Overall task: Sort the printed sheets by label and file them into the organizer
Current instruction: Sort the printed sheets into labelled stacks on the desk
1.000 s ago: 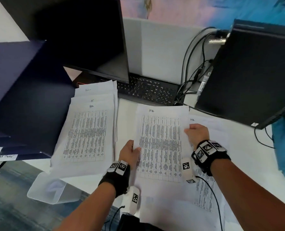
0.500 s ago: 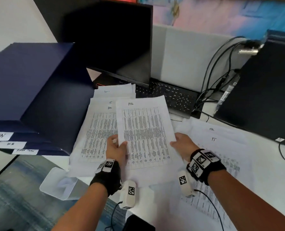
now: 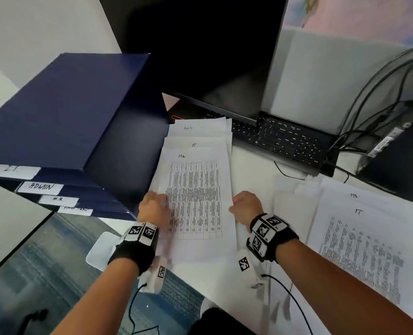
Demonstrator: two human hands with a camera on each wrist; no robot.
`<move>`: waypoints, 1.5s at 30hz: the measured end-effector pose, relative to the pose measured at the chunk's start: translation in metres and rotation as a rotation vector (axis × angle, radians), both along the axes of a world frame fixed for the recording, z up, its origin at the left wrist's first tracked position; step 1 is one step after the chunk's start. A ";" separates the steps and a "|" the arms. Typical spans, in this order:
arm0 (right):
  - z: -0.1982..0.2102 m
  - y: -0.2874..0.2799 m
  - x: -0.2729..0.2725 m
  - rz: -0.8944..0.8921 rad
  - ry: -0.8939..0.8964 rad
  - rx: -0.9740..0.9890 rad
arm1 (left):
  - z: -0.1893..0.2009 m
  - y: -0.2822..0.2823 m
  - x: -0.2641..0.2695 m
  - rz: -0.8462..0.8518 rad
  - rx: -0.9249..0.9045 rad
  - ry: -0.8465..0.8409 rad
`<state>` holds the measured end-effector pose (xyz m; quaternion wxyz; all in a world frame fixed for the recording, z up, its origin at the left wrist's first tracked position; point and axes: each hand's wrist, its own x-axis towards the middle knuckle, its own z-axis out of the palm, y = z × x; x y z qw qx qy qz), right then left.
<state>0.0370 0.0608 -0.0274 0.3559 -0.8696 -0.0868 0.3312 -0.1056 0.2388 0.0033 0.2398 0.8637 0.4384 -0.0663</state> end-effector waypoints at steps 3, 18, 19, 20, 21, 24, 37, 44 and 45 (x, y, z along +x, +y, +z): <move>-0.003 0.012 -0.006 -0.051 -0.002 0.017 | 0.003 -0.002 -0.006 -0.062 -0.001 0.103; 0.011 -0.008 -0.005 0.142 -0.026 -0.090 | 0.004 -0.018 0.000 -0.207 -0.002 0.226; 0.012 -0.017 -0.002 0.127 -0.040 -0.085 | 0.006 -0.023 0.005 -0.207 0.002 0.198; 0.016 -0.026 0.001 0.099 -0.057 -0.084 | 0.008 -0.031 0.011 -0.217 -0.004 0.165; 0.018 -0.037 0.005 0.051 -0.073 -0.080 | 0.011 -0.040 0.018 -0.234 -0.018 0.132; 0.025 -0.078 0.015 -0.178 -0.119 -0.052 | 0.020 -0.073 0.043 -0.304 -0.061 0.042; 0.022 -0.257 0.051 -0.250 -0.142 -0.672 | 0.003 -0.247 0.100 -0.615 -0.379 -0.021; 0.017 -0.300 0.055 -0.446 -0.039 -0.622 | -0.014 -0.282 0.108 -0.487 -0.501 -0.039; 0.016 -0.303 0.054 -0.483 -0.040 -0.578 | -0.016 -0.283 0.108 -0.478 -0.503 -0.070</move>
